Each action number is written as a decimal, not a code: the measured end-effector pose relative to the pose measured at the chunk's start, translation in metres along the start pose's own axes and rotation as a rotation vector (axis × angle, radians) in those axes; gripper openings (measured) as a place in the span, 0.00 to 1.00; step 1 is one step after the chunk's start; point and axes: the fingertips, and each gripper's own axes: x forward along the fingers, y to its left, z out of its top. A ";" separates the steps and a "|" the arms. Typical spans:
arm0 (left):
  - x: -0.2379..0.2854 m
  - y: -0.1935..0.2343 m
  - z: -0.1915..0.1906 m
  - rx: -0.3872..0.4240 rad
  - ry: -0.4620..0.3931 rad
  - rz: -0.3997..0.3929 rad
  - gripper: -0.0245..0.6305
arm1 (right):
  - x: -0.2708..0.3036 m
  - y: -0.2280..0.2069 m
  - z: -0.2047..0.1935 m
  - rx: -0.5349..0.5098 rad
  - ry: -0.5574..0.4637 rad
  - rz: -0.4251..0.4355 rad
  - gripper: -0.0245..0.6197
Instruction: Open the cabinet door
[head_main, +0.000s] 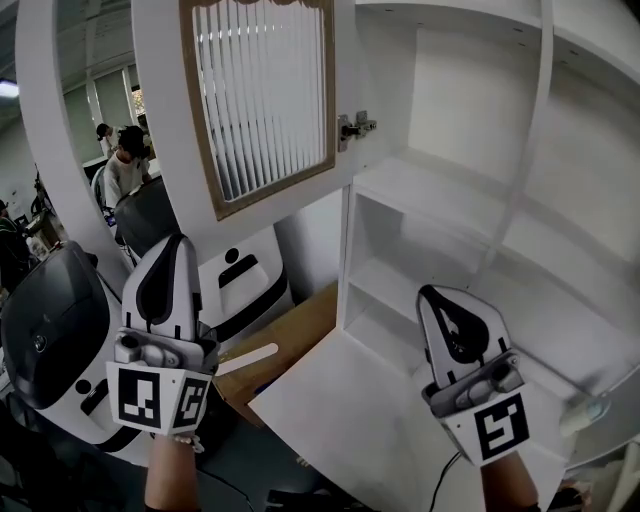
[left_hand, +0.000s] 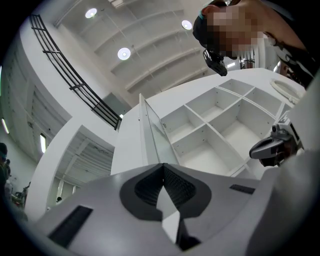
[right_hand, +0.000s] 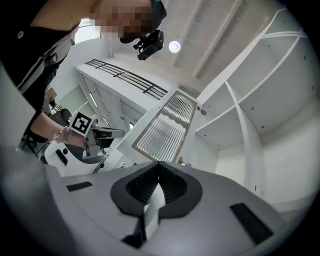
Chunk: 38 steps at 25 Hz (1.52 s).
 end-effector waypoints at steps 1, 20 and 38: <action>-0.004 -0.006 -0.005 -0.003 0.012 -0.010 0.04 | -0.005 0.002 -0.003 0.001 0.012 -0.006 0.04; -0.042 -0.148 -0.070 -0.106 0.154 -0.283 0.04 | -0.086 0.023 -0.055 0.022 0.219 -0.087 0.04; -0.073 -0.264 -0.101 -0.185 0.254 -0.529 0.04 | -0.141 0.046 -0.098 0.092 0.375 -0.107 0.04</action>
